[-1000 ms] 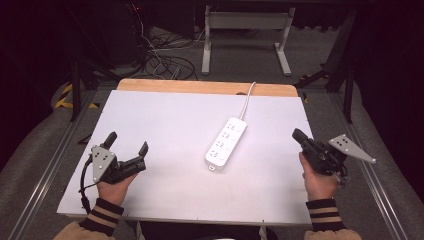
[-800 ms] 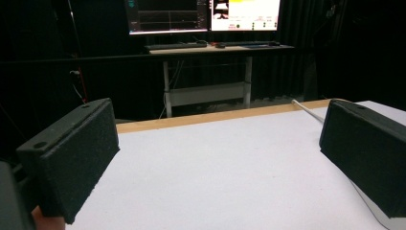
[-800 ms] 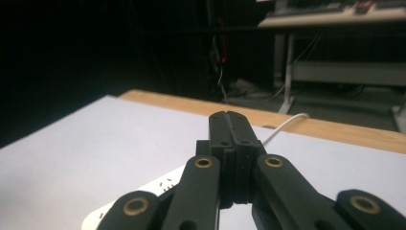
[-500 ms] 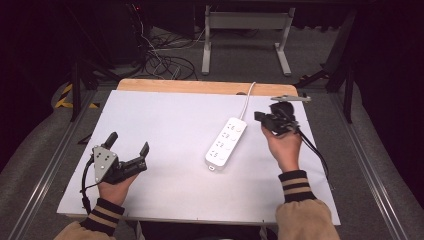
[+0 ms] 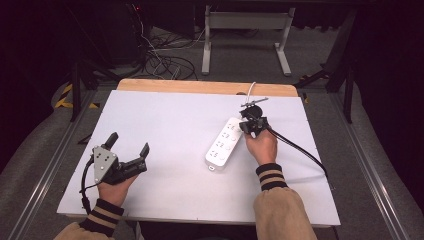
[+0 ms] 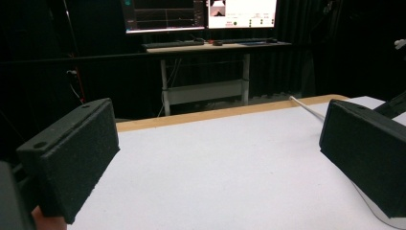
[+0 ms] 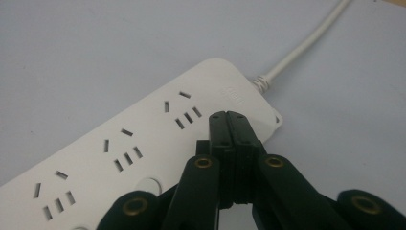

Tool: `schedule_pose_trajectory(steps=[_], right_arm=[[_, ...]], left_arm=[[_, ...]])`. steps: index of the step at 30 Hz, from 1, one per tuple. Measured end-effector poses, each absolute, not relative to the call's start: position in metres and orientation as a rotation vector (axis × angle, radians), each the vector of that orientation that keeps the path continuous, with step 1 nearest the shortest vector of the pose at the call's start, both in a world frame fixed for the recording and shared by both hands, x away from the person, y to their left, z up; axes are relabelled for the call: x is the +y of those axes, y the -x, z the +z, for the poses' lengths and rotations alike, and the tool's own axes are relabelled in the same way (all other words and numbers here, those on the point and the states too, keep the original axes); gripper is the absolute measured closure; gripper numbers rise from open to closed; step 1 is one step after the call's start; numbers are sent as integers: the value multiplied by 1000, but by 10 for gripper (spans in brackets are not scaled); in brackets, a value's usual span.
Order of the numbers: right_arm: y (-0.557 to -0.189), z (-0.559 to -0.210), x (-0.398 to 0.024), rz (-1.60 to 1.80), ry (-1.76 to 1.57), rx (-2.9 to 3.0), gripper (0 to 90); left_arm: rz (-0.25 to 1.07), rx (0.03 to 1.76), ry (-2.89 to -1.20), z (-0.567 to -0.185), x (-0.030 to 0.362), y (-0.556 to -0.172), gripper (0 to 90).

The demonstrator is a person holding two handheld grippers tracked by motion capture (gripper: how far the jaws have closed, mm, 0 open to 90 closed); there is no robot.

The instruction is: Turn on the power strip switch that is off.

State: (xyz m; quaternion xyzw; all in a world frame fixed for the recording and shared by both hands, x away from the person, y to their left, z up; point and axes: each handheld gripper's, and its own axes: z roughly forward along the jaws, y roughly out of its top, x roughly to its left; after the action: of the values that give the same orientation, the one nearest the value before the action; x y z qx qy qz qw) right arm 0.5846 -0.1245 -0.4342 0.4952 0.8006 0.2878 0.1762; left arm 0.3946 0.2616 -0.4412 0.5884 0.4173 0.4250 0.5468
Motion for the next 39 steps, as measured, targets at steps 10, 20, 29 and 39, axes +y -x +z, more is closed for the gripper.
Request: schedule_pose_trajectory(steps=[10,20,29,39], right_arm=[[-585,-442,-117,789,-1333,2286,900],[-582,-446,-115,742,-1309,2250,900],[-576,-451,-106,861,-1252,2261,900],[-572,-452,-103,833,-1235,2231,900]], left_arm=[[1005,984,-1402,-441,262,-395,4],[1004,983,-1410,-442,261,-395,7],[1002,983,-1415,-442,260,-396,8],[1002,992,-1413,-442,263,-394,8]])
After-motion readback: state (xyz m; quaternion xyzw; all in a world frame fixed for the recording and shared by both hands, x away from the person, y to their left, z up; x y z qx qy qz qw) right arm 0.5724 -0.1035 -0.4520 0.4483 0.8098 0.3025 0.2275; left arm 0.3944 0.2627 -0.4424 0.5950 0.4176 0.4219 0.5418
